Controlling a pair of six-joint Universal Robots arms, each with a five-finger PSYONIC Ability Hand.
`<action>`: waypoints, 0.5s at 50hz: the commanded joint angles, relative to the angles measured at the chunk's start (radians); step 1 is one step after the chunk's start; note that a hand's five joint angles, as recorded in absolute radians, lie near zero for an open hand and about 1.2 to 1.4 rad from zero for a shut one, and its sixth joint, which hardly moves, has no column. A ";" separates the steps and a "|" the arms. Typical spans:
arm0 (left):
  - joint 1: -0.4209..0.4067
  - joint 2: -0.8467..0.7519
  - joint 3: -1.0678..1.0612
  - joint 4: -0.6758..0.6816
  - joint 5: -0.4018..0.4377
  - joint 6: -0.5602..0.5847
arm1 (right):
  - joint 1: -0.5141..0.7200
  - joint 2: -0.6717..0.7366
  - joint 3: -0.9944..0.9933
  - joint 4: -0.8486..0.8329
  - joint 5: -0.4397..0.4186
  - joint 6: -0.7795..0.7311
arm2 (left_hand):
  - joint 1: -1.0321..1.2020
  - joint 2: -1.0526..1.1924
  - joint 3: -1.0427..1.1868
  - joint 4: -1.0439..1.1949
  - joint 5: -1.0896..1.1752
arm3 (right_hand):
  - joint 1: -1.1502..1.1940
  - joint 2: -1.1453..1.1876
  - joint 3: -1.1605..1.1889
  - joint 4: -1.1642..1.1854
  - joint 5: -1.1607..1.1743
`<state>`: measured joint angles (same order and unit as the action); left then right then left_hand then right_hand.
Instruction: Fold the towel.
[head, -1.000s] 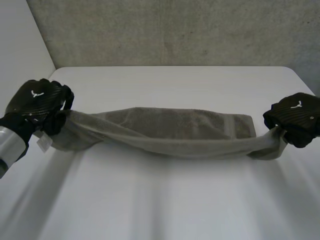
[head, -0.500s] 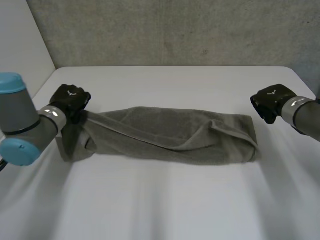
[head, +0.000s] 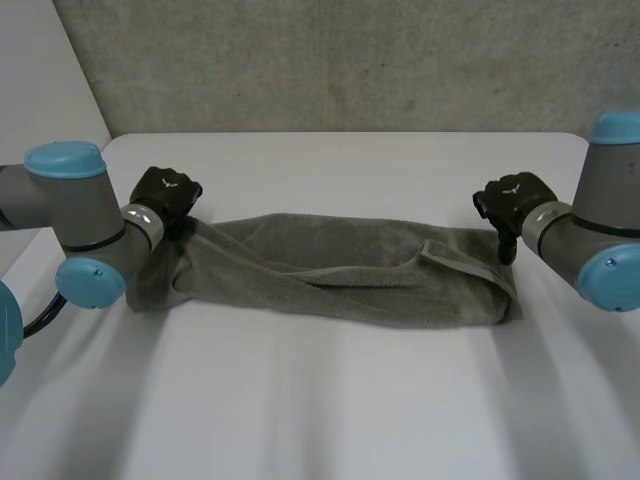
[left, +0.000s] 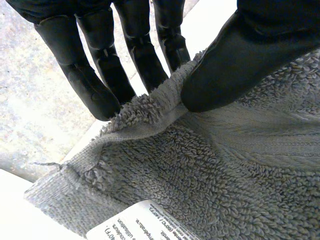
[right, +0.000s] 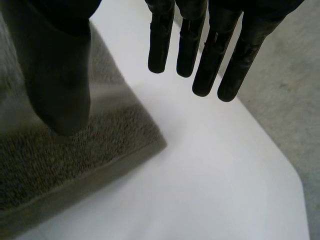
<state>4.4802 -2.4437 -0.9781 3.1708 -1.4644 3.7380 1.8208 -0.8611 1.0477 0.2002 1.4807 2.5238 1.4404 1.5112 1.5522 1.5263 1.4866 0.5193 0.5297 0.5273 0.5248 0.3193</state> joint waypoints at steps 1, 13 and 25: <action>-0.003 0.014 -0.005 0.000 0.001 -0.001 | 0.028 -0.131 0.095 0.002 -0.002 0.056 | -0.044 -0.115 -0.156 -0.130 -0.265 | -0.088 -0.098 -0.096 -0.093 -0.062; -0.035 0.025 -0.019 0.000 0.001 -0.003 | 0.129 -0.170 0.216 -0.058 -0.014 0.102 | -0.044 -0.115 -0.156 -0.130 -0.265 | -0.079 -0.089 -0.087 -0.085 -0.054; -0.036 0.034 -0.021 -0.003 0.001 -0.009 | 0.195 -0.010 0.141 -0.145 0.052 0.098 | -0.044 -0.115 -0.156 -0.130 -0.265 | 0.023 0.013 0.015 0.018 0.049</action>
<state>4.4440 -2.4158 -0.9982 3.1693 -1.4634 3.7327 1.9973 -0.9724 1.2556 0.0725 1.4813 2.6245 1.4404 1.5112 1.5522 1.5263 1.4866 0.4806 0.4871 0.4823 0.4783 0.3029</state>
